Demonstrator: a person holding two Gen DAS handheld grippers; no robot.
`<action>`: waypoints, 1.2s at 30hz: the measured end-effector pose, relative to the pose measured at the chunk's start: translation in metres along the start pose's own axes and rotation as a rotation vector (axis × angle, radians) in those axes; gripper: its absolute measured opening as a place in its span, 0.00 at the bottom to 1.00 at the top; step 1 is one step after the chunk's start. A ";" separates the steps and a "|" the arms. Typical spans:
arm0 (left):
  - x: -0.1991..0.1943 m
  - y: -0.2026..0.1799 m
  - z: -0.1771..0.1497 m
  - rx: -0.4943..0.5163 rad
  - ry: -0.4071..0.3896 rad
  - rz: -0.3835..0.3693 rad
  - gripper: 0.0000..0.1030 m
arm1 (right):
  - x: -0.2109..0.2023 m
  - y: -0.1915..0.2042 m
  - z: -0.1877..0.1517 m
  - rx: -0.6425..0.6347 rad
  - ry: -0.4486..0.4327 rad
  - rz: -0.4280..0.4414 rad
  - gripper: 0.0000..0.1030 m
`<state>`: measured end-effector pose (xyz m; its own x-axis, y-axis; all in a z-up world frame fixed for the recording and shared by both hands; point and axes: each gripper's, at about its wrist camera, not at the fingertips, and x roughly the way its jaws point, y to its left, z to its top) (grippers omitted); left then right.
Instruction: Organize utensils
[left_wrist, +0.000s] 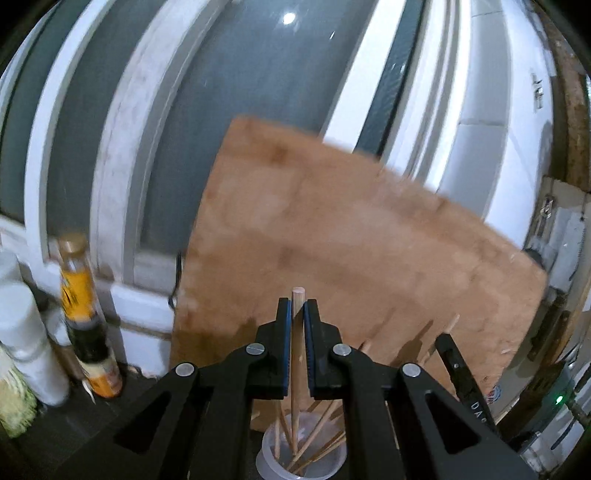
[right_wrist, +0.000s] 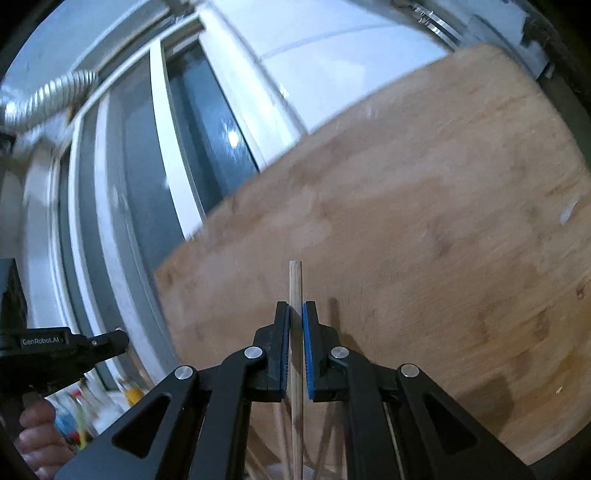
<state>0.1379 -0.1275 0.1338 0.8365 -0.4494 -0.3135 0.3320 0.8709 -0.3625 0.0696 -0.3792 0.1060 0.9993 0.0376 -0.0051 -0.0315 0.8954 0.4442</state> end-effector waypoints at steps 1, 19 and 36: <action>0.009 0.004 -0.006 -0.010 0.036 -0.004 0.06 | 0.005 0.001 -0.003 -0.006 0.024 0.007 0.08; 0.048 0.048 -0.045 -0.072 0.087 -0.079 0.06 | 0.041 -0.003 -0.029 0.009 0.255 0.063 0.08; 0.053 0.042 -0.063 0.005 0.107 -0.056 0.13 | 0.047 0.009 -0.033 -0.019 0.303 0.042 0.08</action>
<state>0.1689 -0.1270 0.0466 0.7656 -0.5155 -0.3848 0.3788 0.8447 -0.3781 0.1158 -0.3546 0.0806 0.9454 0.2027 -0.2552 -0.0757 0.8982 0.4330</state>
